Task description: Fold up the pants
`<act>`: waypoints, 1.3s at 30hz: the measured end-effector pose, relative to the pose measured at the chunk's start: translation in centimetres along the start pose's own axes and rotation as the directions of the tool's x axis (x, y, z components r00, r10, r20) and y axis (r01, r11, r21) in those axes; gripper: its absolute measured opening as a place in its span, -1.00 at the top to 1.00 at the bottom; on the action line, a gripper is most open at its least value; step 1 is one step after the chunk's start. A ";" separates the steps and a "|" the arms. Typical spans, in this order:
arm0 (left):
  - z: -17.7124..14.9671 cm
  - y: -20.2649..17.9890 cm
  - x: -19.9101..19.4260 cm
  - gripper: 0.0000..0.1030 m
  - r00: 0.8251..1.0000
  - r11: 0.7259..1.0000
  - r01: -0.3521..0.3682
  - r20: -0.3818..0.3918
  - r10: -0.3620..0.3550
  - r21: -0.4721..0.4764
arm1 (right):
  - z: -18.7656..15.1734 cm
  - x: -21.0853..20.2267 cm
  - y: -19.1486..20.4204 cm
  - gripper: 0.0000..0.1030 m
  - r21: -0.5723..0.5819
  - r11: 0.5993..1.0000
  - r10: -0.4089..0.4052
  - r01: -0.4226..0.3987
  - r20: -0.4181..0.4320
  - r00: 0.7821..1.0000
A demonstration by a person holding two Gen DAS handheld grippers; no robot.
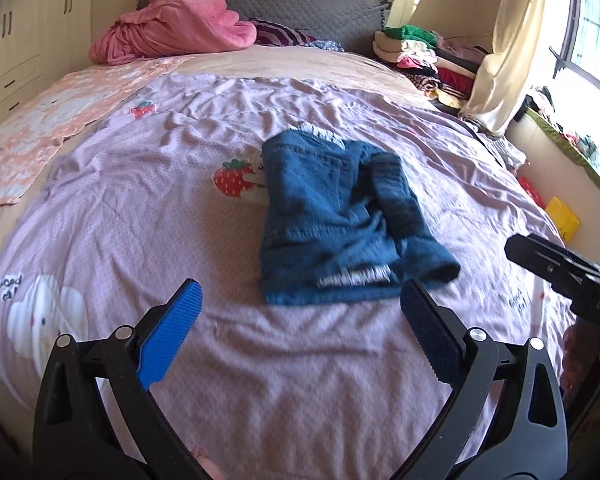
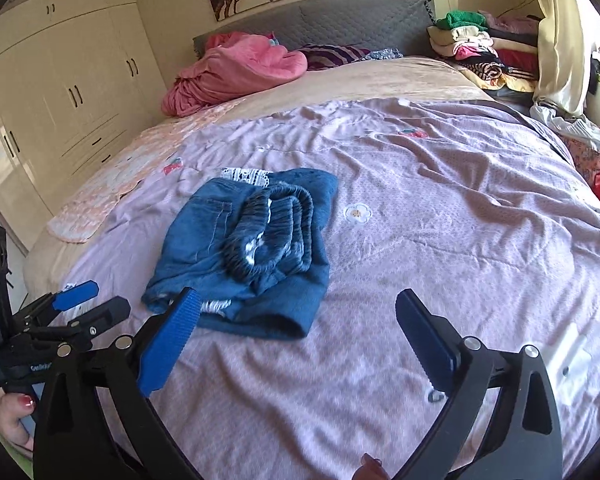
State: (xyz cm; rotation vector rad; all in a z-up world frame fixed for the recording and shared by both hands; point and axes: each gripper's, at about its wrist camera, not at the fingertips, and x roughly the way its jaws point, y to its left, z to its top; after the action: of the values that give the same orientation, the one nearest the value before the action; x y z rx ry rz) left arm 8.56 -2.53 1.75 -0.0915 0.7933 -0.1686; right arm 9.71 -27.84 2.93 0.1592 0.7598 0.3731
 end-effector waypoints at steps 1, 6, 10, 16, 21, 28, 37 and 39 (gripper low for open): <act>-0.4 -0.1 -0.3 -0.81 1.000 1.000 -0.011 0.000 0.011 0.005 | -0.3 -0.3 0.1 -0.91 -0.001 1.000 -0.002 0.002 0.000 1.000; -1.8 -0.2 -1.0 -0.81 1.000 1.000 -0.026 -0.008 0.026 0.006 | -2.0 -1.2 0.1 -0.91 0.000 1.000 -0.016 0.016 -0.009 1.000; -3.1 -0.2 -1.5 -0.81 0.999 1.000 -0.028 -0.020 0.028 0.005 | -3.5 -1.6 0.4 -0.91 -0.002 1.000 -0.024 0.024 -0.027 0.999; -4.6 -0.3 -1.5 -0.81 0.998 1.000 -0.030 -0.048 0.030 0.000 | -5.0 -2.2 0.9 -0.91 -0.012 0.999 -0.030 0.030 -0.035 0.999; -4.7 -0.4 -1.6 -0.81 0.998 1.000 -0.032 -0.048 0.031 0.000 | -5.3 -2.5 1.3 -0.91 -0.021 0.999 -0.036 0.036 -0.029 0.999; -4.7 -0.6 -1.8 -0.81 0.997 0.999 -0.051 -0.051 0.051 0.002 | -5.2 -2.7 1.0 -0.91 -0.007 0.999 -0.047 0.047 -0.030 0.998; -4.7 -0.6 -1.9 -0.81 0.998 0.999 -0.050 -0.048 0.050 0.000 | -5.2 -2.8 0.9 -0.91 -0.002 0.998 -0.065 0.065 -0.030 0.997; -4.6 -0.5 -2.0 -0.81 0.997 0.999 -0.052 -0.049 0.052 0.001 | -5.2 -2.8 0.9 -0.91 -0.001 0.998 -0.067 0.067 -0.031 0.997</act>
State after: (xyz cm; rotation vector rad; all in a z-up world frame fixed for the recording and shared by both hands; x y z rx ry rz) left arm 3.83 -2.77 -0.03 -0.0666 0.8440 -0.1218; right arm 3.99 -28.08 1.27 0.1283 0.7939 0.3127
